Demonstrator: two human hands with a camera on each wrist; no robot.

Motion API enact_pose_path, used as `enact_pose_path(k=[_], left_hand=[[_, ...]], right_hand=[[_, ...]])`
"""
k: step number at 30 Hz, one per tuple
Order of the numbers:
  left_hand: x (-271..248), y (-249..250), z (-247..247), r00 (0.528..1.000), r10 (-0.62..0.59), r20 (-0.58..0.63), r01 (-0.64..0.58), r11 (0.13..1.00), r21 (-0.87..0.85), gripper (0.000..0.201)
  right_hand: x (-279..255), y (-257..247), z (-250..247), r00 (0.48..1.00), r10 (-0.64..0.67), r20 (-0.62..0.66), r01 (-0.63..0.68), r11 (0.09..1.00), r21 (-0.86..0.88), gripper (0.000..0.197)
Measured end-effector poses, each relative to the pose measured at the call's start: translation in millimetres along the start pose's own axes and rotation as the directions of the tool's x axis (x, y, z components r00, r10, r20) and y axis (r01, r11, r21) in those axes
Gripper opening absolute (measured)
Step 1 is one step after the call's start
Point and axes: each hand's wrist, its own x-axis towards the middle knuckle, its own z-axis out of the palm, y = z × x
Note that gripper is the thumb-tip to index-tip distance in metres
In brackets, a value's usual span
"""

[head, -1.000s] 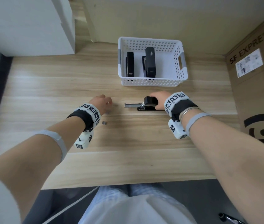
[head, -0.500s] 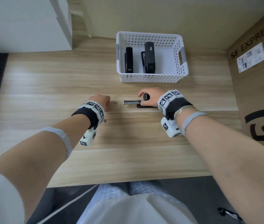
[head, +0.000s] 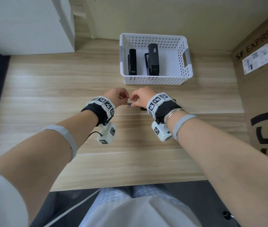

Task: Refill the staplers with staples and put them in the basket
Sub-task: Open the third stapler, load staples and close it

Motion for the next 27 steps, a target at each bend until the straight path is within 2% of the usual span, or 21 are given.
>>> enact_pose_path(k=[3, 8, 14, 20, 27], left_hand=[[2, 7, 2, 0.998, 0.042, -0.037, -0.047, 0.992, -0.117, 0.035], [2, 3, 6, 0.997, 0.056, -0.051, -0.063, 0.987, -0.147, 0.036], [0, -8, 16, 0.999, 0.044, -0.021, -0.042, 0.996, 0.078, 0.015], [1, -9, 21, 1.000, 0.021, -0.020, -0.016, 0.980, 0.198, 0.028], [8, -25, 13, 0.994, -0.033, -0.105, 0.057, 0.969, 0.240, 0.035]], right_hand=[[4, -4, -1, 0.998, 0.047, -0.038, -0.046, 0.999, 0.026, 0.033], [3, -1, -1, 0.991, 0.098, -0.097, -0.089, 0.992, 0.091, 0.025], [2, -9, 7, 0.999, 0.025, -0.040, -0.036, 0.959, -0.280, 0.020], [8, -10, 16, 0.999, 0.032, -0.028, -0.040, 0.919, -0.393, 0.023], [15, -11, 18, 0.999, 0.029, -0.021, -0.036, 0.895, -0.445, 0.020]])
